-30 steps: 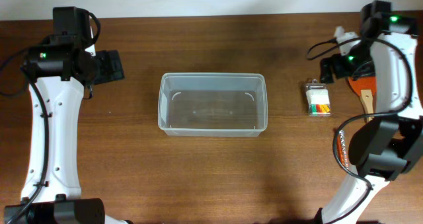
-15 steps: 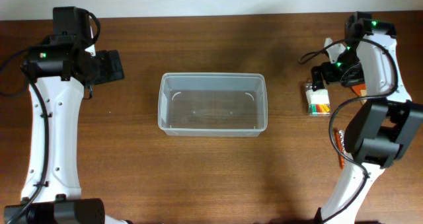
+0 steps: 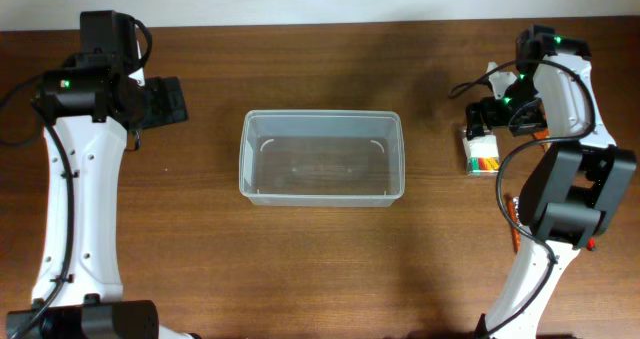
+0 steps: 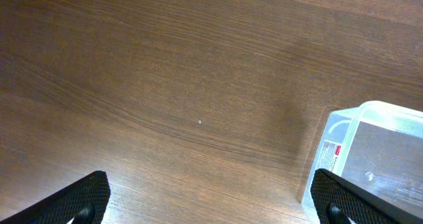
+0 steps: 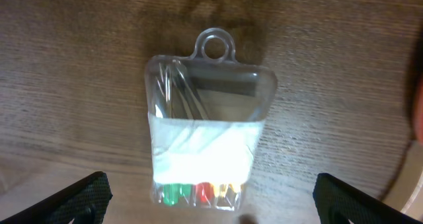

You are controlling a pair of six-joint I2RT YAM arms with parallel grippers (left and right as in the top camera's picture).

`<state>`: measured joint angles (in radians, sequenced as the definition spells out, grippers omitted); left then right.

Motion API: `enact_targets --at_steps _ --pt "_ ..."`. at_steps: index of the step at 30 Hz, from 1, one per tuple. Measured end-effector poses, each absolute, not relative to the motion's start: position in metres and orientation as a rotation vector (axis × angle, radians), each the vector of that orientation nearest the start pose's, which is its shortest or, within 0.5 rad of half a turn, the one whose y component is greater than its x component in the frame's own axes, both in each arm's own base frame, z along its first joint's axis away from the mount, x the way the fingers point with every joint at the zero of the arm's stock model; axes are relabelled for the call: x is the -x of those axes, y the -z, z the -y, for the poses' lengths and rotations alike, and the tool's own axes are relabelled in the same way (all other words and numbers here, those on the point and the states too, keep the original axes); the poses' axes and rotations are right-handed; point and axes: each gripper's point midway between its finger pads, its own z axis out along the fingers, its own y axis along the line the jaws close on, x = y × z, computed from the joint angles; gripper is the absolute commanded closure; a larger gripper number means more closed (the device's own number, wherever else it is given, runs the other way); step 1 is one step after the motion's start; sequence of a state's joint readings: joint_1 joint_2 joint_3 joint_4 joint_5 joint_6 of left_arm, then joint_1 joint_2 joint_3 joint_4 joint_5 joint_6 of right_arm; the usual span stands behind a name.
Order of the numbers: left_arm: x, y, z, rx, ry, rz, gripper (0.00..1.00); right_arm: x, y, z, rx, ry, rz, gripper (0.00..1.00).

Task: Pack container
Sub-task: 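Move the right gripper over the clear box of coloured pins, then lower the right gripper and grasp the pin box by its top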

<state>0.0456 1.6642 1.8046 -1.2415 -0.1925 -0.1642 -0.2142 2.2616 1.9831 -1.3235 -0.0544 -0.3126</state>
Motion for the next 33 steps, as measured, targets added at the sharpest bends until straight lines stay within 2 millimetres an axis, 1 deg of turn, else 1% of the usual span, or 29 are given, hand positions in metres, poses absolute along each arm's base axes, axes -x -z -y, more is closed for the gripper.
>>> enact_targets --at_steps 3,12,14,20,23,26,33 --pt "-0.385 -0.253 -0.05 0.338 -0.219 -2.64 0.01 -0.423 -0.054 0.082 0.155 -0.113 -3.169 0.01" --pt "-0.384 -0.252 -0.05 0.338 -0.22 -2.646 0.01 -0.428 -0.047 0.081 0.155 -0.119 -3.158 0.01" --pt "-0.384 -0.252 -0.05 0.339 -0.22 -2.645 0.01 -0.425 -0.041 0.08 0.154 -0.126 -3.165 0.01" --pt "-0.384 -0.252 -0.05 0.338 -0.22 -2.646 0.01 -0.407 -0.019 0.076 0.154 -0.159 -3.231 0.01" --pt "-0.384 -0.252 -0.05 0.338 -0.22 -2.646 0.01 -0.404 -0.012 0.076 0.154 -0.164 -3.242 0.01" --pt "-0.384 -0.252 -0.05 0.338 -0.22 -2.646 0.01 -0.406 -0.01 0.076 0.154 -0.161 -3.235 0.01" --pt "-0.383 -0.252 -0.05 0.338 -0.221 -2.649 0.01 -0.422 -0.008 0.08 0.154 -0.131 -3.172 0.01"
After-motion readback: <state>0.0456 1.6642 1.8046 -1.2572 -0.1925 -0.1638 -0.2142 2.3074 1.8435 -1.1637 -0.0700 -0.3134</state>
